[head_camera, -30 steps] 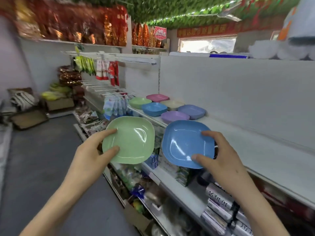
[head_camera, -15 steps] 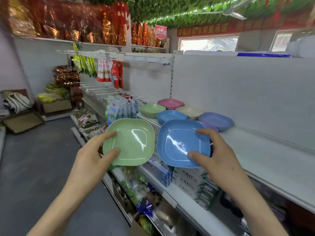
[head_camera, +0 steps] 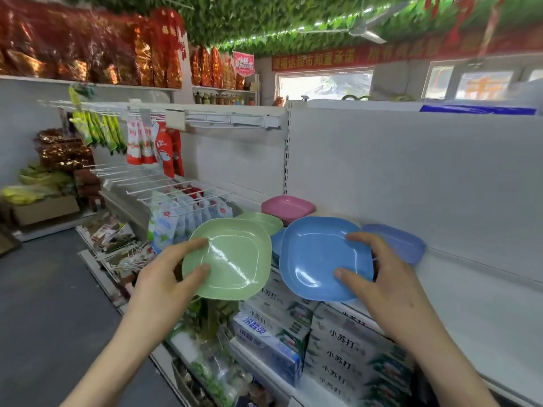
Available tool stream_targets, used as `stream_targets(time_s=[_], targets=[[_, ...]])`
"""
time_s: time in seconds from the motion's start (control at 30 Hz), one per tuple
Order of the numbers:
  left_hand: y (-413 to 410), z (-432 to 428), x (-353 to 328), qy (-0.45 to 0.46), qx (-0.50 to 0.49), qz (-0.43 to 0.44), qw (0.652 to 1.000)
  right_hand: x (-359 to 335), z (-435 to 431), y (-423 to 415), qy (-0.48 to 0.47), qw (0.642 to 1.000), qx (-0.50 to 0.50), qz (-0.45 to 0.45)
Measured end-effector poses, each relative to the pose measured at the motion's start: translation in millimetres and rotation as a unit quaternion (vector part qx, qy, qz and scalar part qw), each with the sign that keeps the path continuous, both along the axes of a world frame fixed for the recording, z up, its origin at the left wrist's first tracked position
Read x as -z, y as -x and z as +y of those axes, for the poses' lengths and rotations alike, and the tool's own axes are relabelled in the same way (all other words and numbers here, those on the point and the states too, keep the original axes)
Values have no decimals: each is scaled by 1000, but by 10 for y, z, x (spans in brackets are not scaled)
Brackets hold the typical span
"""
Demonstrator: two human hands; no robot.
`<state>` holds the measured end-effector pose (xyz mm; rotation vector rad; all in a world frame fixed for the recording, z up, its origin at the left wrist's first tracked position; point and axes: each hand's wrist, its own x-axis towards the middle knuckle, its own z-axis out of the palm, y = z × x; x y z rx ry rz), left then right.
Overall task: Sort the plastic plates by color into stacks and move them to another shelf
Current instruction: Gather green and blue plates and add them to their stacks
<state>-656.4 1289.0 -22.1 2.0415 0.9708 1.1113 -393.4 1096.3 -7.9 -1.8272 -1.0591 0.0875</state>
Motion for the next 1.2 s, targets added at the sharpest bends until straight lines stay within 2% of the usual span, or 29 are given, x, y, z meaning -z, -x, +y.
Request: stream_targets(time_s=[0.3,0.63,0.93,1.2], targets=[[-530,1138,-29,-4,122,7,993,13,433,90,11,990,140,-1],[-697,2056,19,17,239,20,971,109,854,511,18,962,273,-7],[-767,2384,47,34,270,16,962,27,1223,427,75,952,295,-15],[-848,2515,42,42,277,-1,960,87,1337,218,185,937,296,-26]])
